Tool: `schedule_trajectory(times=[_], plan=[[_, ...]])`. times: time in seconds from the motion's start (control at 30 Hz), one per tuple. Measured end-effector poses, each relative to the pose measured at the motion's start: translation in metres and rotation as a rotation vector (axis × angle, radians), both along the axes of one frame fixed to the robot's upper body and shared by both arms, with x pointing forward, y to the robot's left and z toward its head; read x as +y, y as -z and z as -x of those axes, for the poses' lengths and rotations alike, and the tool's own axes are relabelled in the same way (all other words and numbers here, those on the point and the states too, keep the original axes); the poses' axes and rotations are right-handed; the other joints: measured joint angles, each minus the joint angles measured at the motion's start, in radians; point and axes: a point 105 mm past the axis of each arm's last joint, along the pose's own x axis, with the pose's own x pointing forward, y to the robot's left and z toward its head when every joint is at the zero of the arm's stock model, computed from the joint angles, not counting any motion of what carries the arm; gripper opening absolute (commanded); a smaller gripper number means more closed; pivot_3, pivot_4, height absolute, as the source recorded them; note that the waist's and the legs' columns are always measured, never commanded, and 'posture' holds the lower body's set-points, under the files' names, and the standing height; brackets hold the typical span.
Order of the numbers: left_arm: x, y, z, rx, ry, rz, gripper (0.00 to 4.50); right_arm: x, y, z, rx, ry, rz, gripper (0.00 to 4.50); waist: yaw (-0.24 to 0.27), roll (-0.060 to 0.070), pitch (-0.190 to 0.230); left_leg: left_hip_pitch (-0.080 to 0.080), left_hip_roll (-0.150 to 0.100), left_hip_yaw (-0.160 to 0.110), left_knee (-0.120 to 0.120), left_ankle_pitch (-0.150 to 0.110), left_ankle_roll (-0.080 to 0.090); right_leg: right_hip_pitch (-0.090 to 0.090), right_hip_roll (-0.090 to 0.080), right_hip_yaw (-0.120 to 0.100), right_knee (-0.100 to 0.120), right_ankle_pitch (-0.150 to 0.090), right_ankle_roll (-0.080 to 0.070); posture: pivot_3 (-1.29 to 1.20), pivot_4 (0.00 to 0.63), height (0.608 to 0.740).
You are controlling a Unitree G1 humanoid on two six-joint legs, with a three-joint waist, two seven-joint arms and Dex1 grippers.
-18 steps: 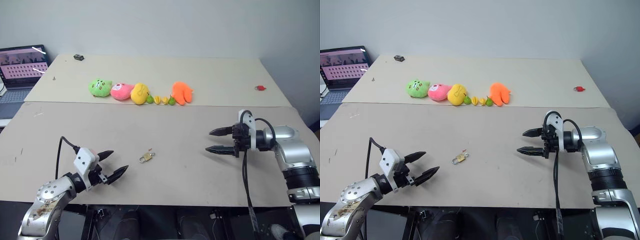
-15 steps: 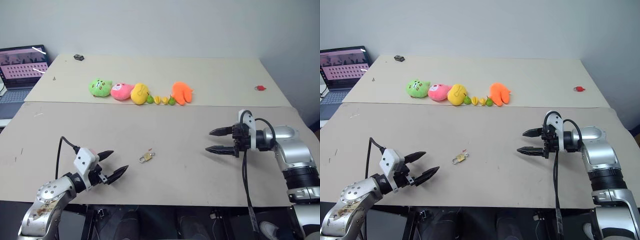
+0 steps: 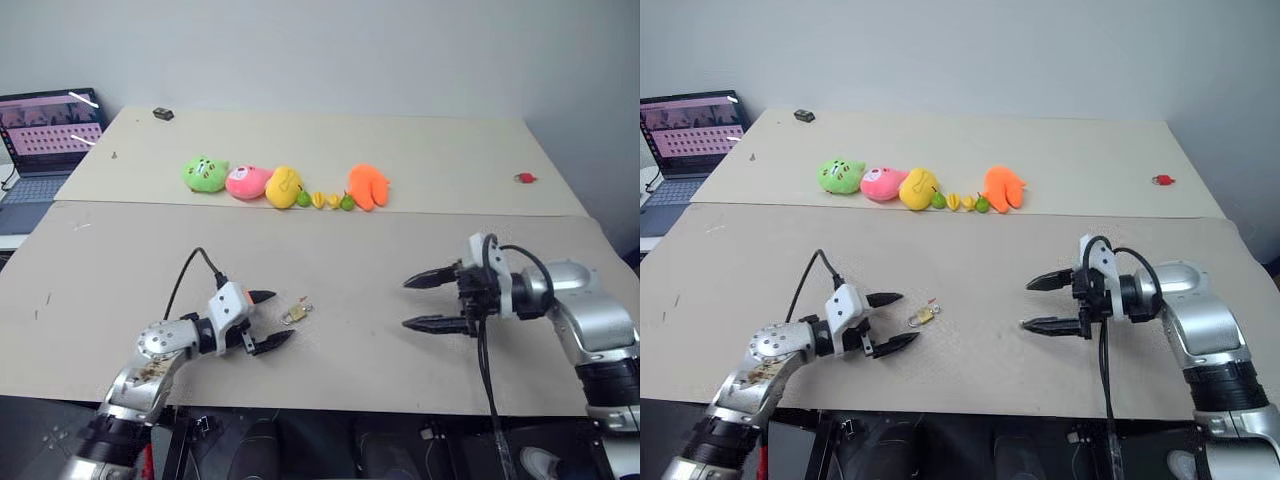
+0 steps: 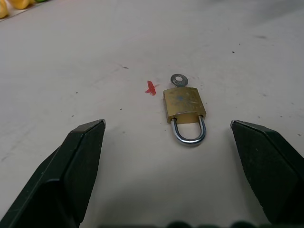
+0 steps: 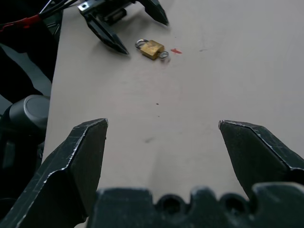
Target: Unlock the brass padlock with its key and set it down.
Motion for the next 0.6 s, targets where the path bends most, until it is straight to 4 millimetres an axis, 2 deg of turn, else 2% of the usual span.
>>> schedule_trajectory(times=[0.23, 0.4, 0.47, 0.53, 0.6], plan=[[-0.017, -0.001, -0.011, -0.019, 0.024, 0.022, 4.50, 0.002, 0.001, 0.001, -0.005, 0.015, -0.007, 4.41, 0.011, 0.000, 0.000, 0.000, 0.000, 0.000, 0.000, 0.000, 0.000, 0.001, 0.000, 0.000, 0.000, 0.000, 0.000, 0.00, 0.150, 0.717], [-0.020, 0.000, -0.016, -0.016, 0.001, 0.040, 4.50, 0.001, 0.005, 0.001, 0.002, 0.032, -0.006, 4.41, 0.017, 0.000, -0.001, 0.001, -0.001, 0.000, 0.002, 0.000, 0.000, 0.002, 0.000, 0.000, 0.000, 0.001, 0.001, 0.00, 0.150, 0.717], [-0.020, 0.000, -0.016, -0.011, -0.003, 0.044, 3.98, 0.001, 0.006, 0.001, 0.004, 0.036, -0.006, 4.50, 0.017, 0.001, -0.001, 0.001, -0.001, 0.000, 0.002, 0.000, 0.000, 0.002, 0.000, 0.000, 0.000, 0.001, 0.001, 0.00, 0.150, 0.717], [-0.020, 0.001, -0.016, -0.008, -0.004, 0.043, 3.67, 0.001, 0.006, 0.001, 0.003, 0.037, -0.006, 4.50, 0.017, 0.001, -0.001, 0.001, -0.001, 0.000, 0.002, 0.000, 0.000, 0.003, 0.000, 0.000, 0.000, 0.001, 0.001, 0.00, 0.150, 0.717], [-0.021, 0.001, -0.016, -0.005, -0.002, 0.044, 2.88, 0.000, 0.006, 0.000, 0.002, 0.044, -0.006, 4.50, 0.017, 0.001, -0.001, 0.001, -0.001, 0.000, 0.002, 0.000, 0.000, 0.003, 0.000, 0.000, 0.000, 0.001, 0.001, 0.00, 0.150, 0.717]])
